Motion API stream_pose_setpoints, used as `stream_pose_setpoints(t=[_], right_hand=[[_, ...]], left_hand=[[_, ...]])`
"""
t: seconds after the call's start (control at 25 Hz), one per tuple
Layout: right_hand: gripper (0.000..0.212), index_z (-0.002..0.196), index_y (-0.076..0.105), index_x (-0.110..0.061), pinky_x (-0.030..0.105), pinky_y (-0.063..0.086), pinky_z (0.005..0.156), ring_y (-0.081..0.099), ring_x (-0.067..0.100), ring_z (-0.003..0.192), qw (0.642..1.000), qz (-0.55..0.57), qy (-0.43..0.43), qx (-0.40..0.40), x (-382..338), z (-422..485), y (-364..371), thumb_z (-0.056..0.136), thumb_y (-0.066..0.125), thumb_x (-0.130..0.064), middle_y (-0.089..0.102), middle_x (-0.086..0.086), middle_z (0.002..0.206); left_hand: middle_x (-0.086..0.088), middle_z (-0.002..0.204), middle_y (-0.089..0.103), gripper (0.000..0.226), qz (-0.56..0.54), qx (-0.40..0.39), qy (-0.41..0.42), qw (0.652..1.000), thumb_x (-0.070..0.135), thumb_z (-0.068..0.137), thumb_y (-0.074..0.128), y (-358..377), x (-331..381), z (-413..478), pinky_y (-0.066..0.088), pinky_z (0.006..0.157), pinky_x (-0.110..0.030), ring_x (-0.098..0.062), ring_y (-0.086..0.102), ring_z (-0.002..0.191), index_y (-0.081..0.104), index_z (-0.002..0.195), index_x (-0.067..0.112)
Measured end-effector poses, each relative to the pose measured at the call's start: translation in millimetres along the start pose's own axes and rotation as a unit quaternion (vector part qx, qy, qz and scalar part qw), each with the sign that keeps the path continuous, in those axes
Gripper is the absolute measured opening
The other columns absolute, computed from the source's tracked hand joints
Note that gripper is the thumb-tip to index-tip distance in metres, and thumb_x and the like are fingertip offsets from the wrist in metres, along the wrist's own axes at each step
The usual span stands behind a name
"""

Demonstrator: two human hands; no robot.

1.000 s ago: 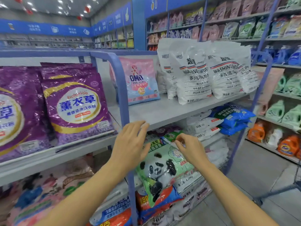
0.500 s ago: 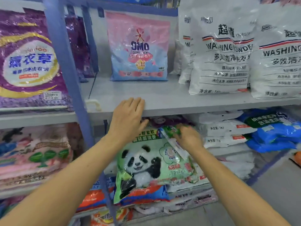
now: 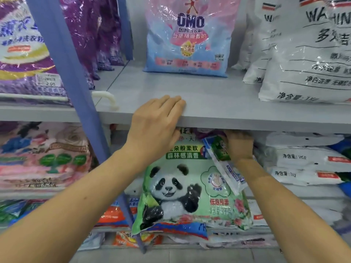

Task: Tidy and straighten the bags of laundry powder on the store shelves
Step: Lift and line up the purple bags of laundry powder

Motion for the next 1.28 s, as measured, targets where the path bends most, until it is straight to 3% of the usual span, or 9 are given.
stream_pose_setpoints(t=[0.2,0.4,0.56,0.68,0.84,0.96,1.04,1.16,1.28], right_hand=[[0.026,0.077,0.069,-0.011,0.029,0.048,0.047,0.063,0.029,0.054,0.994,-0.011,-0.068,0.087,-10,-4,-39,0.058,0.086,-0.011,0.065,0.013,0.064],[0.012,0.071,0.072,-0.014,0.025,0.048,0.046,0.060,0.016,0.044,0.963,0.115,-0.156,0.186,-11,-55,-81,0.075,0.069,-0.024,0.064,0.000,0.052],[0.020,0.073,0.071,-0.014,0.022,0.048,0.047,0.060,0.012,0.047,0.965,0.188,-0.133,0.121,-15,-75,-132,0.075,0.066,-0.033,0.067,-0.004,0.057],[0.013,0.071,0.069,-0.017,0.021,0.040,0.048,0.055,0.008,0.050,0.966,0.253,-0.041,0.024,-7,-72,-166,0.074,0.075,-0.029,0.065,-0.007,0.058],[0.022,0.059,0.061,-0.026,0.017,0.039,0.053,0.055,0.004,0.053,0.935,0.348,0.005,-0.071,9,-54,-232,0.073,0.077,-0.022,0.060,-0.011,0.054],[0.011,0.069,0.068,-0.015,0.019,0.045,0.053,0.059,0.002,0.052,0.902,0.428,-0.002,-0.058,13,-21,-293,0.079,0.072,-0.016,0.067,-0.005,0.057],[0.011,0.071,0.068,-0.014,0.019,0.047,0.052,0.059,0.001,0.051,0.898,0.439,-0.006,-0.029,16,9,-323,0.082,0.068,-0.016,0.067,-0.007,0.056],[0.021,0.064,0.064,-0.019,0.015,0.043,0.048,0.054,-0.002,0.047,0.924,0.378,-0.053,-0.010,14,49,-359,0.084,0.065,-0.021,0.063,-0.009,0.051],[0.024,0.070,0.067,-0.006,0.031,0.046,0.057,0.056,0.014,0.056,0.949,0.293,-0.108,0.029,14,80,-382,0.085,0.064,-0.024,0.065,0.007,0.062]], left_hand=[[-0.009,0.111,0.066,0.048,-0.003,-0.013,-0.005,1.000,0.017,0.062,0.065,1,-1,-2,0.034,0.082,-0.032,-0.028,0.063,0.098,0.062,0.108,0.005],[-0.009,0.111,0.066,0.052,-0.020,-0.029,-0.010,0.999,0.016,0.059,0.072,-2,-1,-3,0.048,0.082,-0.035,-0.029,0.064,0.099,0.062,0.108,0.004],[-0.013,0.109,0.067,0.059,-0.042,-0.057,0.012,0.997,0.014,0.054,0.078,-8,-2,-3,0.053,0.079,-0.036,-0.031,0.065,0.096,0.063,0.109,0.001],[-0.015,0.109,0.068,0.065,-0.041,-0.077,0.027,0.996,0.013,0.050,0.081,-10,-4,-2,0.055,0.079,-0.038,-0.032,0.066,0.096,0.063,0.110,-0.001],[-0.016,0.111,0.068,0.071,-0.052,-0.103,0.028,0.993,0.017,0.046,0.085,-9,-6,-2,0.054,0.080,-0.043,-0.033,0.067,0.098,0.064,0.111,-0.001],[-0.016,0.113,0.067,0.074,-0.064,-0.117,0.024,0.991,0.018,0.045,0.086,-8,-8,-3,0.054,0.080,-0.045,-0.034,0.066,0.100,0.064,0.113,0.000],[-0.018,0.124,0.061,0.073,-0.087,-0.134,0.017,0.987,0.016,0.056,0.082,-7,-10,-3,0.048,0.090,-0.048,-0.037,0.060,0.111,0.058,0.123,0.000],[-0.016,0.140,0.047,0.073,-0.110,-0.148,0.008,0.983,0.022,0.071,0.074,-6,-12,-3,0.036,0.105,-0.046,-0.036,0.046,0.128,0.045,0.136,0.003],[-0.011,0.124,0.062,0.080,-0.108,-0.142,0.040,0.983,0.034,0.051,0.083,-8,-10,-4,0.050,0.090,-0.039,-0.029,0.062,0.111,0.060,0.123,0.007]])
Point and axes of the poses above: each hand's wrist, its own z-axis towards the middle knuckle, its own y-axis out of the palm, x = y × z, the point moved 3 cm from there along z, towards the middle knuckle
